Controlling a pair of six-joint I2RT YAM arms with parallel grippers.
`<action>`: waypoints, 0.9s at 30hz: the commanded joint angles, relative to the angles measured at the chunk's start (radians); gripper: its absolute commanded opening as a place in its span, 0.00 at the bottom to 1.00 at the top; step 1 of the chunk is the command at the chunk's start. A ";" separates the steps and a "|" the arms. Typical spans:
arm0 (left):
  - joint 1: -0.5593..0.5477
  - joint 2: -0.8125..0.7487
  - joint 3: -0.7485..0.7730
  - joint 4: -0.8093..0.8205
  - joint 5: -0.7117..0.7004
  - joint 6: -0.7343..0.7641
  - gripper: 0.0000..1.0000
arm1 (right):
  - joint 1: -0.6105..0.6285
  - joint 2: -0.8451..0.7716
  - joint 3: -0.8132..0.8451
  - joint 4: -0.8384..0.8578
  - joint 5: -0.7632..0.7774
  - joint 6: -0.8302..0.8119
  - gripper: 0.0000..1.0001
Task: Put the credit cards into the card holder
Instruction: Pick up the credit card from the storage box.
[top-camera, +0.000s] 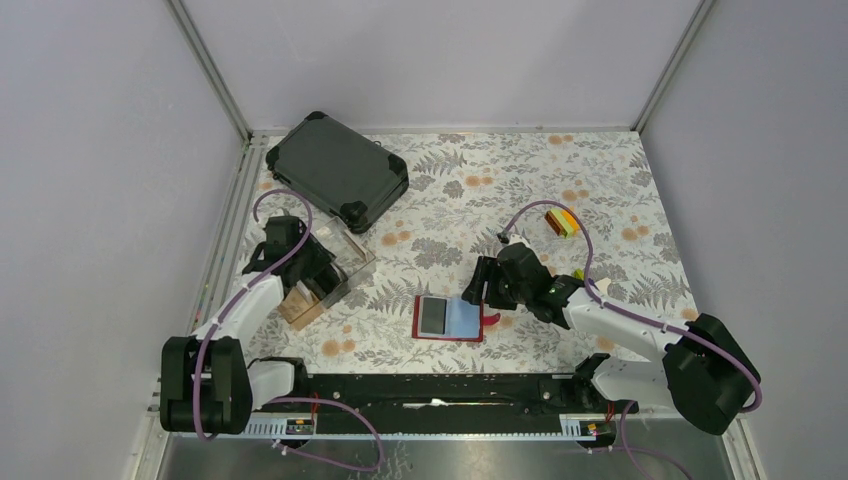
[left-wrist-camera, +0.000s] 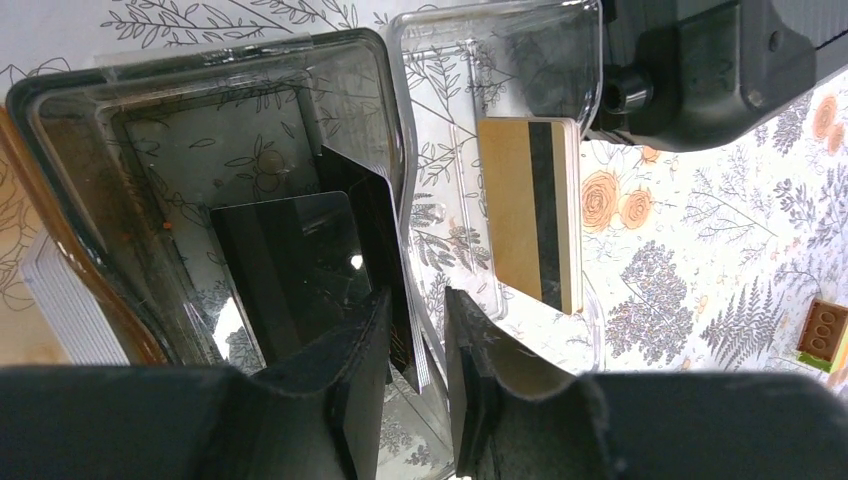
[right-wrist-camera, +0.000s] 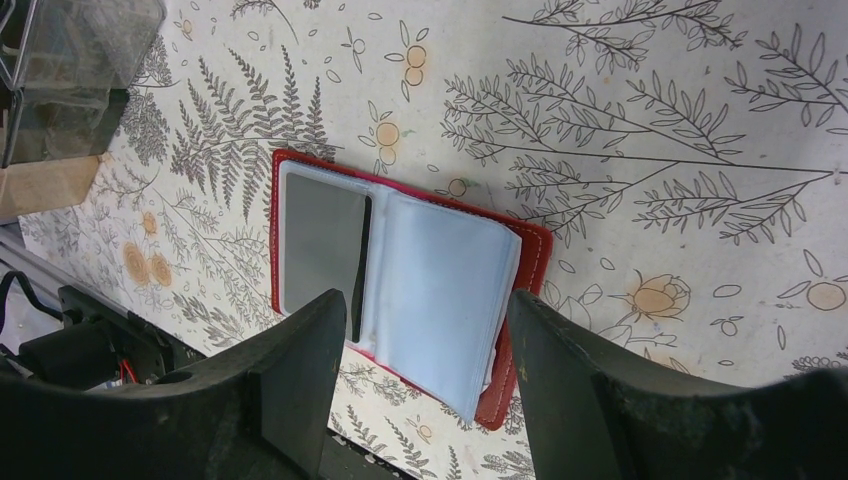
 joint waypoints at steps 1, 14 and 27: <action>0.003 -0.038 0.007 0.053 0.007 0.003 0.27 | -0.009 0.013 0.003 0.030 -0.023 0.004 0.67; 0.003 -0.066 0.008 0.014 -0.027 0.003 0.15 | -0.008 0.023 0.005 0.031 -0.031 0.005 0.67; 0.003 -0.124 0.024 -0.055 -0.056 0.003 0.03 | -0.009 0.022 0.008 0.030 -0.039 0.007 0.67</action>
